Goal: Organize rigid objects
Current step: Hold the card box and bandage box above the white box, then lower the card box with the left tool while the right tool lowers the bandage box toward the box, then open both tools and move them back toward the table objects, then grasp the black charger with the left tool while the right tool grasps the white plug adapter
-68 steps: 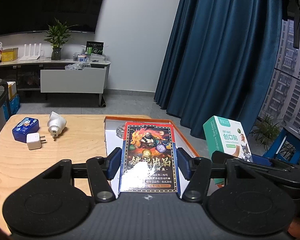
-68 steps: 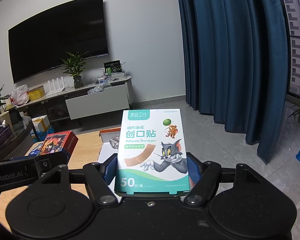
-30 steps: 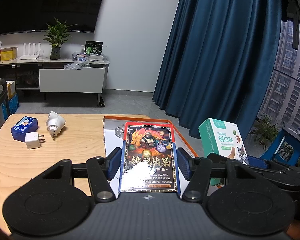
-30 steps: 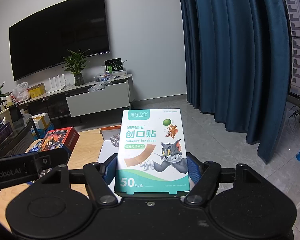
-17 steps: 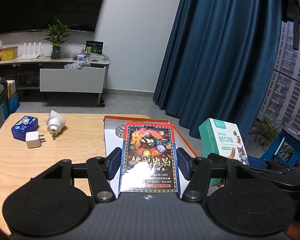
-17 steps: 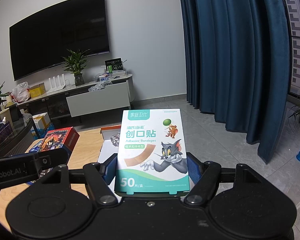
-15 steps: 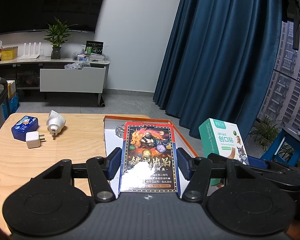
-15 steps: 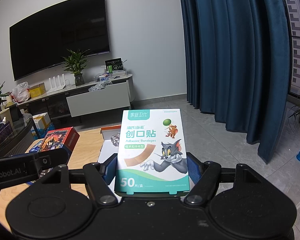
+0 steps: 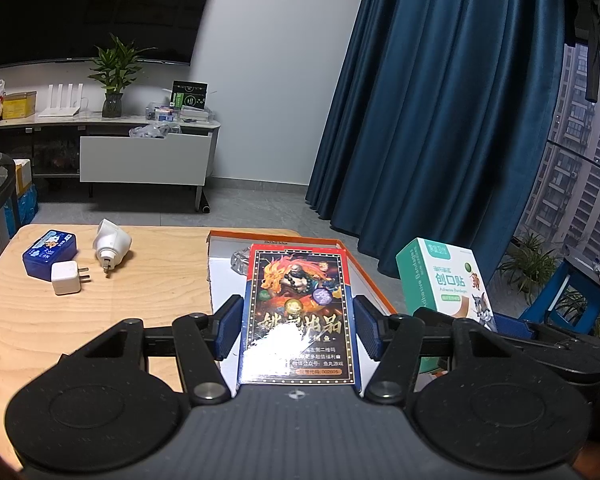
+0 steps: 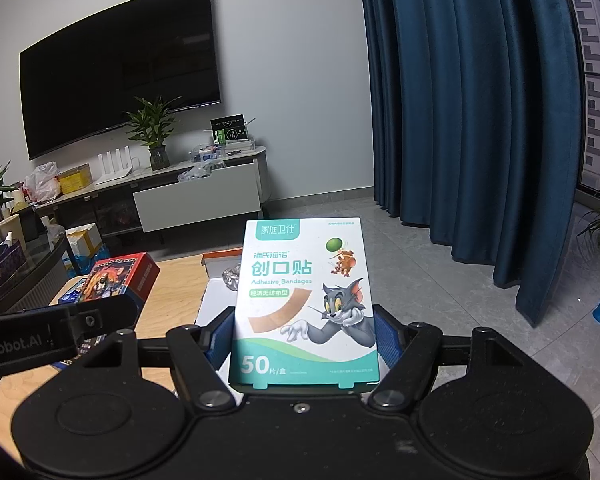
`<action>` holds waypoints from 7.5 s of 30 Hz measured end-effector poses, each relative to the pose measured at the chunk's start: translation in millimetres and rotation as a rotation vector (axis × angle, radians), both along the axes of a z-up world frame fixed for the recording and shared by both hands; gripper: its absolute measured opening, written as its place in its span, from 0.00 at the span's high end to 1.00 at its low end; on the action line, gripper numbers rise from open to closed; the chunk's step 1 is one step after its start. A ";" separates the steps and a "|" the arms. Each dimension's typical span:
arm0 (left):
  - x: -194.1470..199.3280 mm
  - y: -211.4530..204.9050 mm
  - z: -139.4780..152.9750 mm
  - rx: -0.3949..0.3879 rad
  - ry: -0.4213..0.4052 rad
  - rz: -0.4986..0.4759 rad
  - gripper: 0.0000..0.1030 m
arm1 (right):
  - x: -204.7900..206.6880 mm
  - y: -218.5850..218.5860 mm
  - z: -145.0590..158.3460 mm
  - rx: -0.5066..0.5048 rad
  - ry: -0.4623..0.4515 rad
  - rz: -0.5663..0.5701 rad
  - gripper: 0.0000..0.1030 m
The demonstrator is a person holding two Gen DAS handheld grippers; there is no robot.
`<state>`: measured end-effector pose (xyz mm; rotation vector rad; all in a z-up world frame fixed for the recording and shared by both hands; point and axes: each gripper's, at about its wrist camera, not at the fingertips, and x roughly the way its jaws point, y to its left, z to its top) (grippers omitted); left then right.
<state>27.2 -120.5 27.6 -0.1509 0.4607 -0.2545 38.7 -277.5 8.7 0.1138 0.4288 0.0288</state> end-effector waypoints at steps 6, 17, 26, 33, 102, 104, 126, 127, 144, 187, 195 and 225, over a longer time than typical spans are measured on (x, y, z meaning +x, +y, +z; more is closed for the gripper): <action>0.0 -0.1 0.1 0.000 0.000 0.001 0.42 | -0.1 0.2 -0.5 0.000 0.002 0.001 0.19; 1.4 0.2 -1.3 0.001 0.004 0.002 0.42 | 0.9 -0.2 0.3 0.000 0.006 0.001 0.19; 3.9 -0.7 -2.6 0.005 0.012 0.003 0.42 | 1.2 0.0 0.5 0.001 0.008 0.001 0.19; 5.4 -1.7 -4.1 0.007 0.025 0.006 0.42 | -1.8 1.0 2.4 0.002 0.018 0.003 0.19; 75.7 -4.9 -33.3 0.024 0.200 -0.046 0.42 | 94.2 -15.3 -10.6 0.019 0.214 0.003 0.19; 76.1 -5.9 -34.4 0.022 0.207 -0.049 0.42 | 95.7 -12.5 -10.5 0.011 0.219 0.008 0.19; 76.4 -12.4 -48.9 0.024 0.234 -0.092 0.42 | 116.1 -7.1 -20.2 -0.041 0.281 0.069 0.19; 76.3 -12.2 -49.2 0.022 0.235 -0.092 0.42 | 115.8 -6.8 -20.5 -0.044 0.281 0.071 0.19; 78.4 -11.7 -52.3 0.024 0.241 -0.095 0.42 | 111.4 -9.6 -16.3 -0.045 0.247 0.034 0.16; 5.6 110.2 -24.9 0.005 0.164 0.237 0.13 | 37.1 96.4 11.6 -0.027 0.168 0.253 0.14; -4.7 137.0 -42.6 0.003 0.208 0.259 0.13 | 26.8 115.0 10.5 -0.054 0.161 0.296 0.14; 49.7 135.3 -95.2 0.152 0.202 0.175 0.65 | 91.6 149.4 -16.5 -0.038 0.237 0.372 0.14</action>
